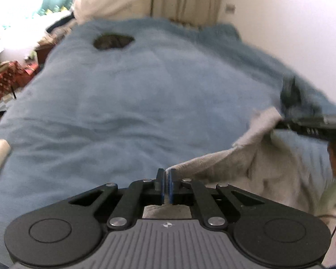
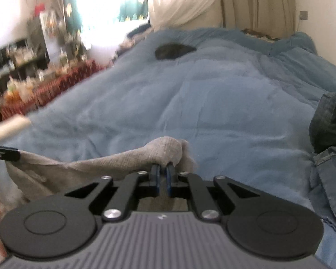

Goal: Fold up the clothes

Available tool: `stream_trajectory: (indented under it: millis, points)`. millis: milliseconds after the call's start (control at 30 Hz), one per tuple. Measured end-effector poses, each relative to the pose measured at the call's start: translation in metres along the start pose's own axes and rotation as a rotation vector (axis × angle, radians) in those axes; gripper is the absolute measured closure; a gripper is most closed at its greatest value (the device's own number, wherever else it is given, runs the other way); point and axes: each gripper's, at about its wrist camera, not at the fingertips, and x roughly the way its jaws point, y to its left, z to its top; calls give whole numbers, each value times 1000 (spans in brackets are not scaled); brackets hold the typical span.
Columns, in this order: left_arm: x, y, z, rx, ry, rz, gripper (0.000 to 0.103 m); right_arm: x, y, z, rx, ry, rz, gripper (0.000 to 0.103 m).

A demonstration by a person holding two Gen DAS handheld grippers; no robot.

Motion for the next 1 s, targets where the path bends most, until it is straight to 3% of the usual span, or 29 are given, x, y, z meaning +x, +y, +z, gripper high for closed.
stream_trajectory:
  millis: [100,200,267,400,500,700,833,1000]
  points:
    - [-3,5,5,-34,-24,-16,100,0,3,5,14,-9,-5,95]
    - [18,12,1,-85,18,-9,100,1,6,9,29,-18,-11,89]
    - [34,22,-4,-138,54,-4,98,1,7,13,38,-25,-14,80]
    - [35,35,-13,-217,57,-24,94,1,6,11,34,-15,-27,80]
    - [27,42,-16,-232,41,-30,82,7,6,8,-21,21,-44,80]
    - [19,48,-24,-226,65,-33,81,41,14,6,-164,117,-39,80]
    - [14,51,-31,-196,95,-37,72,69,14,11,-240,172,-35,80]
    - [5,62,-38,-226,108,-62,69,104,12,25,-323,226,-20,74]
